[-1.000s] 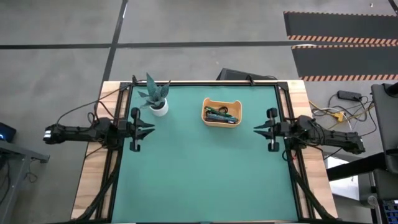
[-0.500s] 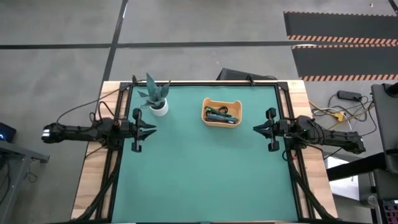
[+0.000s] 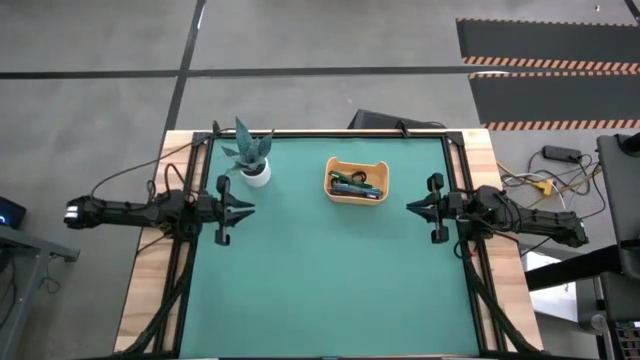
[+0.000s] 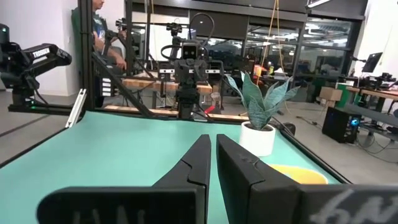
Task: Pick and place USB-C Cables
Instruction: Return to Home Position
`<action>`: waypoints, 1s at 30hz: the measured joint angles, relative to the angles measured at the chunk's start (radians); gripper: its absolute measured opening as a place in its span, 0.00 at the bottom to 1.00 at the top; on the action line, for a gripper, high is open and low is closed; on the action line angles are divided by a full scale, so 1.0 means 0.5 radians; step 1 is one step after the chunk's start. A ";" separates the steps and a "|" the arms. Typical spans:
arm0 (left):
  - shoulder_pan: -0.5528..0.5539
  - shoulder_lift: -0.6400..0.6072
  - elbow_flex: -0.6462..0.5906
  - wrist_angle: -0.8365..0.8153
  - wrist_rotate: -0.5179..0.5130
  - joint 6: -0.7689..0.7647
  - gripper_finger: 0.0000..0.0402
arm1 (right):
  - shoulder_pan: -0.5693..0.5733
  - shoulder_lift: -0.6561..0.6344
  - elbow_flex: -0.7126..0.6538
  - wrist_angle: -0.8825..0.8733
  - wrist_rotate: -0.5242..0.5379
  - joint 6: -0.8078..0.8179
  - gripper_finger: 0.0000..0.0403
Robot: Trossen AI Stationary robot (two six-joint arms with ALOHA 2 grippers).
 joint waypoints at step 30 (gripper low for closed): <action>0.001 0.199 -0.002 0.001 0.000 0.000 0.14 | 0.000 0.002 -0.001 0.000 0.001 0.003 0.04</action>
